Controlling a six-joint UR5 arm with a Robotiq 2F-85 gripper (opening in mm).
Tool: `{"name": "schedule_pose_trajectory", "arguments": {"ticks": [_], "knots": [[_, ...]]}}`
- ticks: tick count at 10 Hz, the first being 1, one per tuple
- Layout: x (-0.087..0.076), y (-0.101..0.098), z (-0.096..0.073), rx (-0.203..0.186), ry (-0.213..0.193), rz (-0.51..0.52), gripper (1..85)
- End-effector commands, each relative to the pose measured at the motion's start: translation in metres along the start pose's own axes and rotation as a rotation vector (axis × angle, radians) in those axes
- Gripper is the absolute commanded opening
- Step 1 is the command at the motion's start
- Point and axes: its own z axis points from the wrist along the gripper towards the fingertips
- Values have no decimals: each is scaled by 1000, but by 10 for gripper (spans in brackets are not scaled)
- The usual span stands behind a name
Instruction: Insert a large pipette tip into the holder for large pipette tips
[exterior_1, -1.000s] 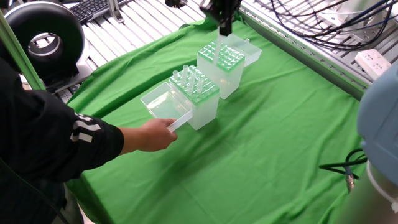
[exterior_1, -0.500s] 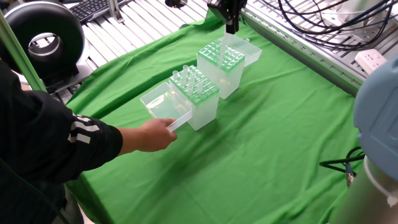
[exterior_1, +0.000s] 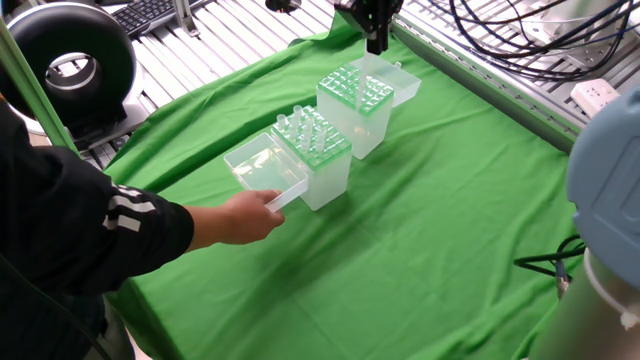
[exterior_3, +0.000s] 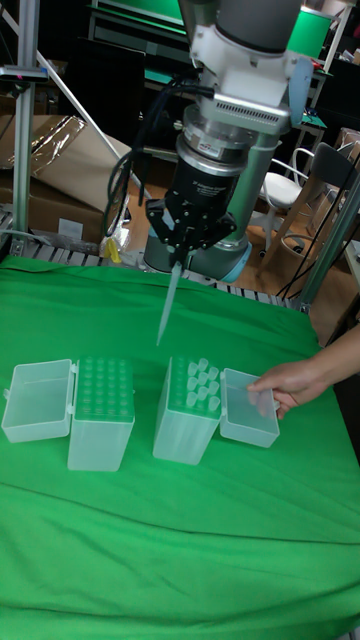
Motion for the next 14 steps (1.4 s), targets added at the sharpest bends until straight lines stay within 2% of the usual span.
{"name": "schedule_pose_trajectory", "arguments": {"ticks": [1,3,5,9,11,14], "knots": [[-6,-32,2,18,-4,-86,7],[-13,-49,6,41,-2,-106,7],[-14,-56,9,53,-1,-116,7],[-28,-58,19,50,-18,-132,7],[-26,-58,18,49,-16,-122,7],[-30,-65,20,50,-40,-142,7]]}}
